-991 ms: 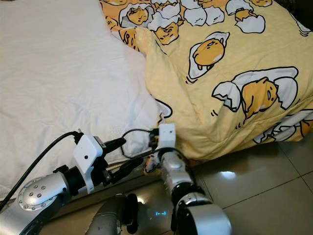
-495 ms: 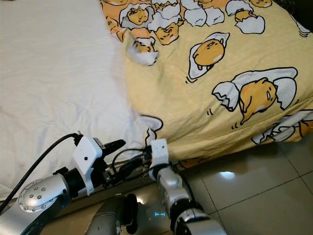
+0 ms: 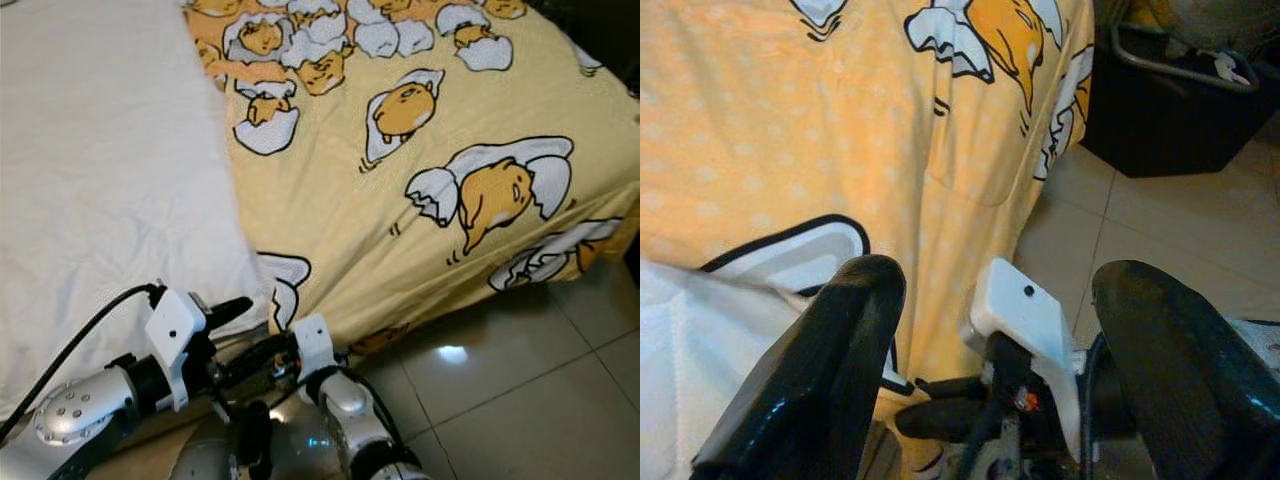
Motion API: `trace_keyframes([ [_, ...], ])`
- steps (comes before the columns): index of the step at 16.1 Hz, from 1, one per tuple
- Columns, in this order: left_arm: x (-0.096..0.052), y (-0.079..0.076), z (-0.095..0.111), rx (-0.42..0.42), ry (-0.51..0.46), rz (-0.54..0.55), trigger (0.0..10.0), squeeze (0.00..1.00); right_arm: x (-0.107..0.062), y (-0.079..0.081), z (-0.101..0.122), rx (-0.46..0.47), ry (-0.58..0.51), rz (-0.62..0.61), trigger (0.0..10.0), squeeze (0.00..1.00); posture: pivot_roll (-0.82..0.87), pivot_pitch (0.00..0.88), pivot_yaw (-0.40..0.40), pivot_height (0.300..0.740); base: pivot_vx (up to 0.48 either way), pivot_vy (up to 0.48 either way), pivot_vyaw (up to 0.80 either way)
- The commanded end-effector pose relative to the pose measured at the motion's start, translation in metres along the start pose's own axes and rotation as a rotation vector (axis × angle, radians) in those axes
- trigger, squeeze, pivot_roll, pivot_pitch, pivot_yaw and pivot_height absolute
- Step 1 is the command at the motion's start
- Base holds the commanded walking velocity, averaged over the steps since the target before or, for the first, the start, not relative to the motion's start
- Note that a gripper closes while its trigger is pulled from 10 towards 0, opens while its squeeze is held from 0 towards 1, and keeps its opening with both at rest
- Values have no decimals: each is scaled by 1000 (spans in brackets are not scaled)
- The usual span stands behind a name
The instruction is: Clean up the room
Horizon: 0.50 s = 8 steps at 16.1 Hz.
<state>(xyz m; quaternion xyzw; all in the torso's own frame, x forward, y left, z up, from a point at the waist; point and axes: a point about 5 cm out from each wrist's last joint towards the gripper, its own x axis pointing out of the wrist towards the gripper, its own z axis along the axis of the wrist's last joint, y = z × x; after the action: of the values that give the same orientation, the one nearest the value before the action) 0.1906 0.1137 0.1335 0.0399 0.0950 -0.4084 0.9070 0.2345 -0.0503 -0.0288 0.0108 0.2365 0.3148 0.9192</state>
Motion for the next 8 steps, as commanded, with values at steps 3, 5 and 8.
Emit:
trace_keyframes([
  [3, -2, -4, 0, -6, -4, -7, 10000, 0, -16, 31, -47, -51, 196, 169, 0, 0, 200, 231, 56, 706, 0, 0, 0],
  [5, 0, -4, 0, -6, -2, -10, 10000, 0, -27, 25, -63, -79, 254, 135, 0, 0, 195, 227, 56, 706, 0, 0, 0],
  [8, 1, -2, 0, 0, -3, -9, 10000, 0, -31, 32, -71, -85, 287, 160, 0, 0, 198, 219, 54, 706, 0, 0, 0],
])
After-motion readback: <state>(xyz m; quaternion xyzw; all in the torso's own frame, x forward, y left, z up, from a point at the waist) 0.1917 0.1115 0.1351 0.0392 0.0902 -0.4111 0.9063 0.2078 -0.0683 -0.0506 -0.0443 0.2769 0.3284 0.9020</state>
